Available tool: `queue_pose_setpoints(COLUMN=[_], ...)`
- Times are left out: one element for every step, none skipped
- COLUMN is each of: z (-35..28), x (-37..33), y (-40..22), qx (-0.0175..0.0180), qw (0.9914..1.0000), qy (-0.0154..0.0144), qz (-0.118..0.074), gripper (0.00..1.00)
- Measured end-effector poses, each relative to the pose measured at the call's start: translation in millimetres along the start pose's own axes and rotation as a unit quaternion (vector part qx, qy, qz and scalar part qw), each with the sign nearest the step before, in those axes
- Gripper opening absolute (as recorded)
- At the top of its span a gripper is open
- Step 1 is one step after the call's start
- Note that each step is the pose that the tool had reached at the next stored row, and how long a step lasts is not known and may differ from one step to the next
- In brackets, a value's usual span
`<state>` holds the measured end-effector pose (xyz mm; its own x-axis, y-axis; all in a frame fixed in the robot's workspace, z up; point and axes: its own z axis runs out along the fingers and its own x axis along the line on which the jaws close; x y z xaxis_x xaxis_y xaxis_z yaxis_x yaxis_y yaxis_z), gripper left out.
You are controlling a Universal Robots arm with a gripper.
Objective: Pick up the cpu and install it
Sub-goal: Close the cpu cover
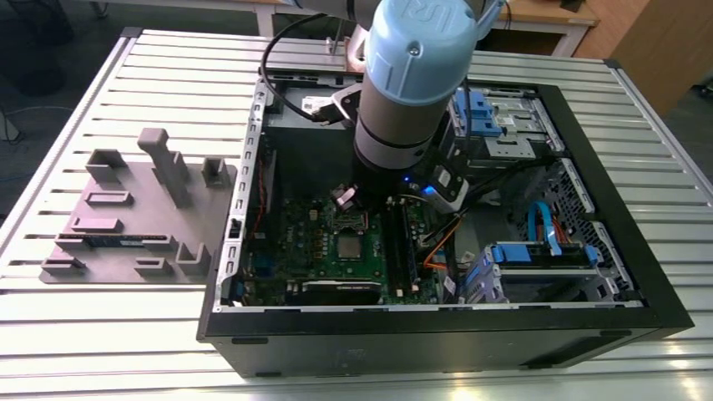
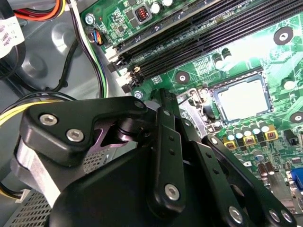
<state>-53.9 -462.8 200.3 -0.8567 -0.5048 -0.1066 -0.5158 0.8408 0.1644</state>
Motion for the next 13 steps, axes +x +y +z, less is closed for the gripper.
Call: queue_pose_setpoints(z=[-0.6, -0.9, -1.3, -1.8, -2.3, -2.8, -3.4, -4.0, -4.8, -5.6, -6.4, -7.2, -8.0], x=[0.0, 0.1, 0.2, 0.3, 0.4, 0.5, 0.6, 0.7, 0.8, 0.9, 1.0, 1.1, 1.3], y=[-0.2, -0.3, -0.4, -0.7, -0.8, -1.0, -1.2, -1.4, -1.6, -1.7, -1.9, -2.1, -2.4], qx=[0.0, 0.0, -0.0001, 0.0, 0.0, 0.0, 0.0, 0.0, 0.0, 0.0, 0.0, 0.0, -0.0001], qw=[1.0, 1.0, 1.0, 1.0, 1.0, 1.0, 1.0, 1.0, 1.0, 1.0, 1.0, 1.0, 1.0], qy=[0.0, -0.0001, -0.0001, -0.0001, 0.0, 0.0, 0.0, 0.0, 0.0, 0.0, 0.0, -0.0001, -0.0001], qz=[0.0, 0.0, 0.0, 0.0, 0.0, 0.0, 0.0, 0.0, 0.0, 0.0, 0.0, 0.0, 0.0], gripper=[0.11, 0.11, 0.11, 0.11, 0.11, 0.11, 0.11, 0.11, 0.11, 0.11, 0.11, 0.11, 0.11])
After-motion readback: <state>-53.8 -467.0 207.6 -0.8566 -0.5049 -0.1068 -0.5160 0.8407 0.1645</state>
